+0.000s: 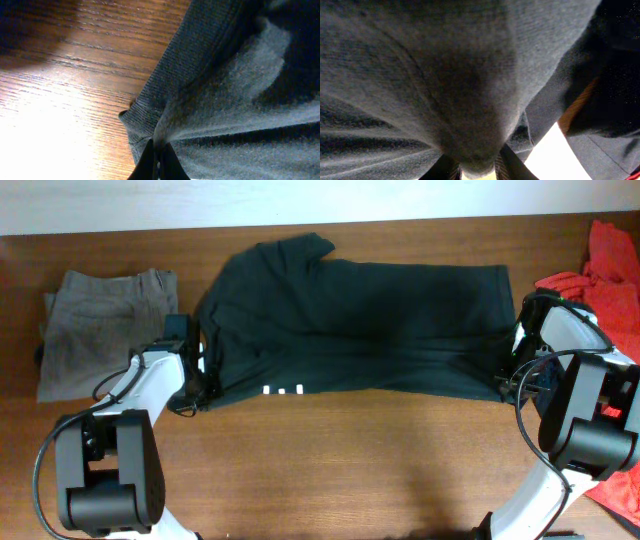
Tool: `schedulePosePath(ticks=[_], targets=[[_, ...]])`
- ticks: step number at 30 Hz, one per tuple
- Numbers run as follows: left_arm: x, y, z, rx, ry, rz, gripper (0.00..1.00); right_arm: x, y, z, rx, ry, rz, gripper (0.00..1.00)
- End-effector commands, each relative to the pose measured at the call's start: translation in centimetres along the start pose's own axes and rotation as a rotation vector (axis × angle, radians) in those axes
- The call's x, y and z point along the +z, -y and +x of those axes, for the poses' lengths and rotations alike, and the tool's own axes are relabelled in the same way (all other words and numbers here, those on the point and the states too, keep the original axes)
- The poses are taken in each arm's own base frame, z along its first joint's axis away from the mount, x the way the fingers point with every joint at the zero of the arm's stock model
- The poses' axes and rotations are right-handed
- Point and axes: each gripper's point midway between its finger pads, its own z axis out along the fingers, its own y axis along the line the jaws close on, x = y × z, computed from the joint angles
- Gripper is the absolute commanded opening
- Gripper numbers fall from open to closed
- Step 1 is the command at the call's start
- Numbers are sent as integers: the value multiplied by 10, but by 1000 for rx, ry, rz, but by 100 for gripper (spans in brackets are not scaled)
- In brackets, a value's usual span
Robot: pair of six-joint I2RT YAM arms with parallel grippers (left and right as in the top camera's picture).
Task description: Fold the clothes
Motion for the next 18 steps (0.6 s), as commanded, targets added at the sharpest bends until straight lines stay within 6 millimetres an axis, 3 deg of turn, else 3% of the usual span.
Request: schedulePosePath(ticks=[1, 6, 13, 18], targets=[[11, -5, 24, -6, -78, -6, 0, 9, 6, 7, 11, -36, 29, 25], [9, -16, 38, -21, -135, -39, 0, 9, 5, 13, 9, -62, 26, 18], [3, -72, 50, -133, -189, -179, 0, 6, 3, 36, 43, -156, 12, 12], [-1, -98, 59, -222, -220, -186, 0, 5, 4, 44, 52, -189, 17, 11]])
